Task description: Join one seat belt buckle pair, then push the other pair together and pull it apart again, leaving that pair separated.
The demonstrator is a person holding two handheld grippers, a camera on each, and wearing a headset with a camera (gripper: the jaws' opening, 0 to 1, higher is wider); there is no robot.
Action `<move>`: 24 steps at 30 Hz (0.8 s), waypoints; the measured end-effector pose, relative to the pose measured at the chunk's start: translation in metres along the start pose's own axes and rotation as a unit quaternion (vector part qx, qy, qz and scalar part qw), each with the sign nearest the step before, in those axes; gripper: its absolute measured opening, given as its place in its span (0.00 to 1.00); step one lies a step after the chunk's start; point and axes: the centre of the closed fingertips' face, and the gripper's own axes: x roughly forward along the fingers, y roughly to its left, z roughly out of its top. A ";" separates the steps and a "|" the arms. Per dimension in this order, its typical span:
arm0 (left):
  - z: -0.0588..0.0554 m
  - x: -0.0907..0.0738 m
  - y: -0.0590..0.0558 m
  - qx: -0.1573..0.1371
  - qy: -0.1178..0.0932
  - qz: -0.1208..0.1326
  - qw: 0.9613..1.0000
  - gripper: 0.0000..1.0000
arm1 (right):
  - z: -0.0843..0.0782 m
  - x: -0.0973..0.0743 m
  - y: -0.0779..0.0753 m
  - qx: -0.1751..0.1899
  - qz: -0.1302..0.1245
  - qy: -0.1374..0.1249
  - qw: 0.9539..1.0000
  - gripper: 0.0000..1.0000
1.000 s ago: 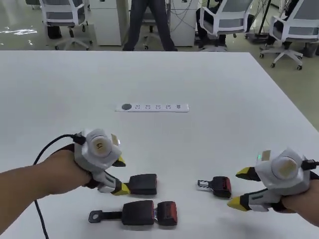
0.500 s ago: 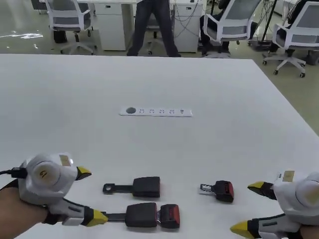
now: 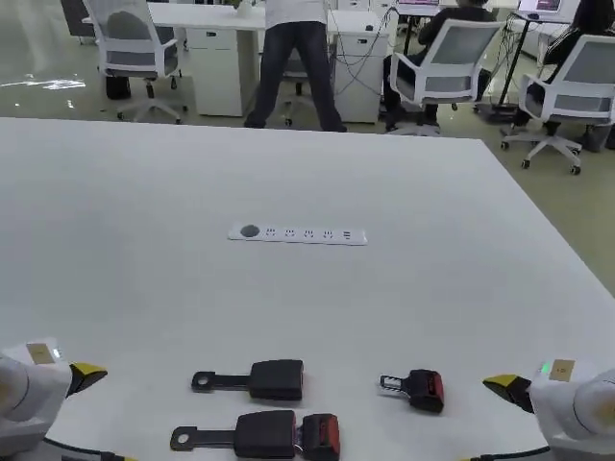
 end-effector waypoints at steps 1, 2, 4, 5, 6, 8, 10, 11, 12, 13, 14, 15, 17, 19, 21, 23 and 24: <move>0.001 0.001 -0.001 -0.003 -0.001 0.000 1.000 0.96 | -0.001 -0.001 0.001 0.003 -0.003 0.001 1.000 0.88; 0.002 0.001 -0.002 -0.005 -0.002 0.001 1.000 0.98 | 0.001 -0.004 0.006 0.005 -0.003 0.001 1.000 0.90; 0.004 0.002 -0.004 -0.011 -0.005 0.001 1.000 1.00 | -0.001 -0.003 0.007 0.005 -0.009 -0.001 1.000 0.95; 0.003 0.002 -0.004 -0.012 -0.006 0.000 1.000 1.00 | -0.002 -0.003 0.007 0.008 -0.012 -0.001 1.000 0.99; 0.004 0.002 -0.005 -0.012 -0.008 0.002 1.000 1.00 | -0.001 -0.004 0.008 0.011 -0.013 -0.002 1.000 0.99; 0.005 0.003 -0.008 -0.013 -0.011 -0.002 1.000 1.00 | -0.002 -0.003 0.008 0.020 -0.010 -0.006 1.000 0.99; 0.005 0.004 -0.009 -0.015 -0.013 -0.006 1.000 1.00 | -0.001 -0.003 0.011 0.032 -0.008 -0.010 0.999 0.99; 0.004 0.004 -0.010 -0.015 -0.013 -0.007 1.000 1.00 | -0.001 -0.003 0.012 0.036 -0.007 -0.011 0.999 0.99; 0.004 0.004 -0.011 -0.014 -0.013 -0.008 1.000 1.00 | 0.000 -0.002 0.013 0.040 -0.008 -0.014 0.999 0.99; 0.003 0.005 -0.010 -0.015 -0.013 -0.009 1.000 1.00 | 0.000 -0.002 0.013 0.040 -0.008 -0.015 0.999 0.99; 0.003 0.005 -0.011 -0.016 -0.013 -0.009 1.000 1.00 | 0.000 -0.002 0.013 0.042 -0.009 -0.015 0.999 0.99; 0.003 0.005 -0.012 -0.017 -0.014 -0.008 1.000 1.00 | 0.000 -0.002 0.013 0.042 -0.010 -0.016 0.999 0.99; 0.004 0.004 -0.012 -0.021 -0.018 -0.009 1.000 1.00 | 0.002 0.000 0.011 0.056 -0.011 -0.027 0.998 0.99; 0.004 0.003 -0.013 -0.028 -0.019 -0.009 0.999 1.00 | 0.002 0.000 0.010 0.060 -0.012 -0.030 0.998 0.99; 0.003 0.002 -0.014 -0.028 -0.020 -0.007 0.999 1.00 | 0.004 -0.001 0.012 0.063 -0.013 -0.032 0.997 0.99; 0.003 0.002 -0.015 -0.032 -0.020 -0.006 0.999 1.00 | 0.005 -0.001 0.012 0.064 -0.014 -0.033 0.997 0.99; 0.002 0.002 -0.015 -0.034 -0.020 -0.006 0.999 1.00 | 0.005 -0.002 0.014 0.065 -0.013 -0.033 0.997 0.99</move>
